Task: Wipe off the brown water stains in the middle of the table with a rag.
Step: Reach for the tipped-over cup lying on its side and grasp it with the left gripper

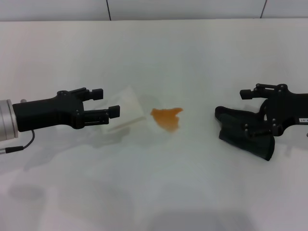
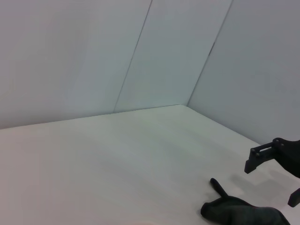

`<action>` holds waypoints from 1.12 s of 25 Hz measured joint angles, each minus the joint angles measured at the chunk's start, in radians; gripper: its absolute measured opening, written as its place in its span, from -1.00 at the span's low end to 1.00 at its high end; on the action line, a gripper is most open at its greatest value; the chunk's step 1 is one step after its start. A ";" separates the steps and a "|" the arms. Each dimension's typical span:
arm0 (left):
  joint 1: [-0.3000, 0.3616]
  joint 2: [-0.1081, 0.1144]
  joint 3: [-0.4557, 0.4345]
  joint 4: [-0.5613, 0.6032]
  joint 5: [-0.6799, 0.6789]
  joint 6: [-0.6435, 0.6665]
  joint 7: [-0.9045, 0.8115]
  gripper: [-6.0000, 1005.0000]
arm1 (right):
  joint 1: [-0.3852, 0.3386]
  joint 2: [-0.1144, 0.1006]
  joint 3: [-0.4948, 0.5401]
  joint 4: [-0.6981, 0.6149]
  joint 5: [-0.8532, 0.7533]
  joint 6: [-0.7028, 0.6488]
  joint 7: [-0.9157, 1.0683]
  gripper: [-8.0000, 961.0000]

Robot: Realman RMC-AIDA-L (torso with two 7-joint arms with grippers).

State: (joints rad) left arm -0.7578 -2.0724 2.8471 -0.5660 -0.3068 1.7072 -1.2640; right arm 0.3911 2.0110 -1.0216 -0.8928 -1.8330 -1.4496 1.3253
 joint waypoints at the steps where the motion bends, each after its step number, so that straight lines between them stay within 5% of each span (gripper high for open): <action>1: 0.000 0.000 0.000 0.000 0.000 0.000 -0.001 0.77 | 0.000 0.000 0.000 0.000 0.000 0.000 0.000 0.81; 6: -0.008 0.011 0.000 -0.018 0.003 0.015 -0.060 0.77 | 0.000 0.000 0.000 0.000 0.000 0.000 0.000 0.81; 10: -0.052 0.044 0.000 -0.108 0.032 0.066 -0.175 0.77 | 0.000 0.000 0.000 0.000 -0.002 0.000 0.000 0.81; 15: -0.138 0.071 0.001 -0.247 0.086 0.136 -0.229 0.77 | 0.000 0.000 0.000 0.000 -0.005 0.000 0.000 0.81; 19: -0.254 0.096 0.002 -0.273 0.256 0.137 -0.249 0.77 | -0.001 0.000 0.000 0.000 -0.004 0.000 0.000 0.81; 23: -0.373 0.095 0.002 -0.295 0.453 0.101 -0.250 0.77 | -0.001 0.000 0.000 0.000 -0.002 0.000 0.000 0.81; 28: -0.501 0.065 0.003 -0.312 0.640 0.018 -0.239 0.77 | 0.000 0.000 0.000 0.000 -0.001 0.001 0.000 0.81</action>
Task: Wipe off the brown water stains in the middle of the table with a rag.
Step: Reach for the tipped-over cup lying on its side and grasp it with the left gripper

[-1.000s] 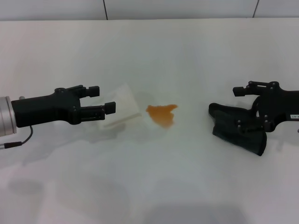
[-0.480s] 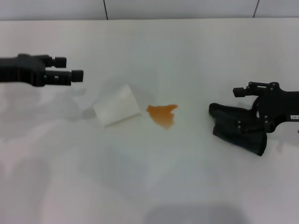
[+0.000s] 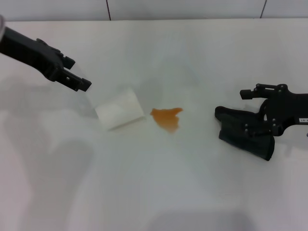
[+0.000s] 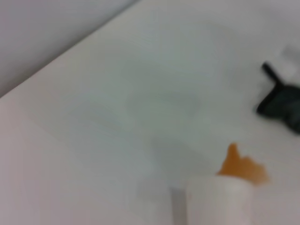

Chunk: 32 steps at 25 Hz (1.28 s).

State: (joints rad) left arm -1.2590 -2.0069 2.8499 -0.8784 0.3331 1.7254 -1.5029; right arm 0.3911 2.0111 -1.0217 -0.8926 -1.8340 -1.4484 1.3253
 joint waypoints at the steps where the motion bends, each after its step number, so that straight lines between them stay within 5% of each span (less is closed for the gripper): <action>1: -0.018 -0.007 0.000 0.000 0.030 -0.017 0.001 0.77 | 0.000 0.000 0.000 0.000 0.000 0.000 0.000 0.81; 9: -0.124 -0.068 0.000 0.035 0.180 -0.125 0.039 0.77 | 0.000 0.000 0.000 0.000 0.001 0.008 0.000 0.81; 32: -0.094 -0.073 -0.001 0.273 0.263 -0.297 -0.010 0.77 | 0.005 0.000 0.000 0.000 0.003 0.011 0.000 0.81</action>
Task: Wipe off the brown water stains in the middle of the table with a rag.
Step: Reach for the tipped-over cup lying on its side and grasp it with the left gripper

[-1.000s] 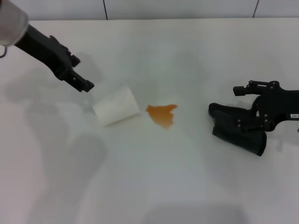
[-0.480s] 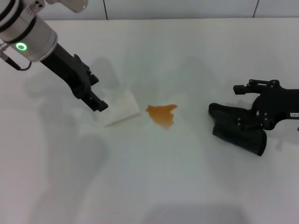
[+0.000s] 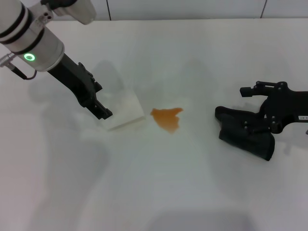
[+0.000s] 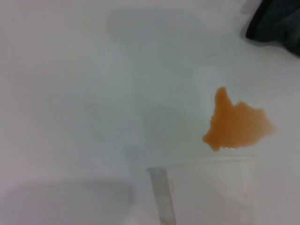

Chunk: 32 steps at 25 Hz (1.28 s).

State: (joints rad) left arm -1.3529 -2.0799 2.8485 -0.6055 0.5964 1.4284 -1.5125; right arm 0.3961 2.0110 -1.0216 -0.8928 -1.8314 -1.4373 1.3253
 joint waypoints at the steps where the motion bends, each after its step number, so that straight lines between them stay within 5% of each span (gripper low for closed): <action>1: 0.002 0.000 0.000 0.010 0.000 -0.009 -0.002 0.77 | 0.000 0.000 0.000 0.000 0.000 0.000 0.000 0.81; 32: 0.036 -0.002 -0.001 0.139 -0.010 -0.134 -0.009 0.77 | 0.004 0.000 0.000 0.002 -0.003 0.000 0.000 0.81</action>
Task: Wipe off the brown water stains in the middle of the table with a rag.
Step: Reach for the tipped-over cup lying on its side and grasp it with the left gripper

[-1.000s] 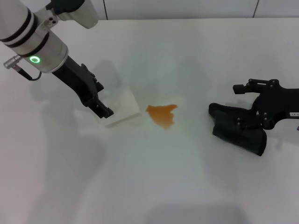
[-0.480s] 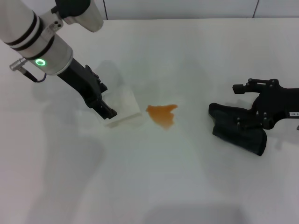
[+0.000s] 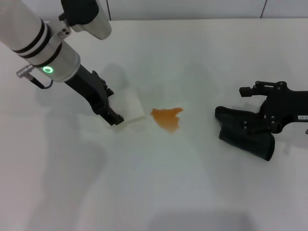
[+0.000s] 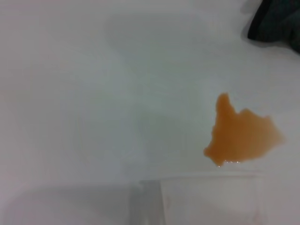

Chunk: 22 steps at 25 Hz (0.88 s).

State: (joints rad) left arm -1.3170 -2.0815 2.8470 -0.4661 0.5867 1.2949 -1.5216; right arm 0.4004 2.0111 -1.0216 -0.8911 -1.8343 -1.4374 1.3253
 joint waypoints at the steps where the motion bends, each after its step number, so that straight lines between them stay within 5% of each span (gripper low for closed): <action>1: 0.001 0.000 0.000 0.005 0.001 -0.005 0.000 0.77 | -0.001 0.000 0.000 0.000 -0.001 0.000 0.000 0.81; 22: 0.002 0.000 0.000 0.031 0.008 -0.049 -0.001 0.76 | -0.002 0.000 0.000 0.000 -0.003 0.000 0.000 0.81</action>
State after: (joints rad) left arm -1.3150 -2.0815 2.8470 -0.4351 0.5949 1.2456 -1.5223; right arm 0.3989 2.0110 -1.0216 -0.8912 -1.8373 -1.4374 1.3257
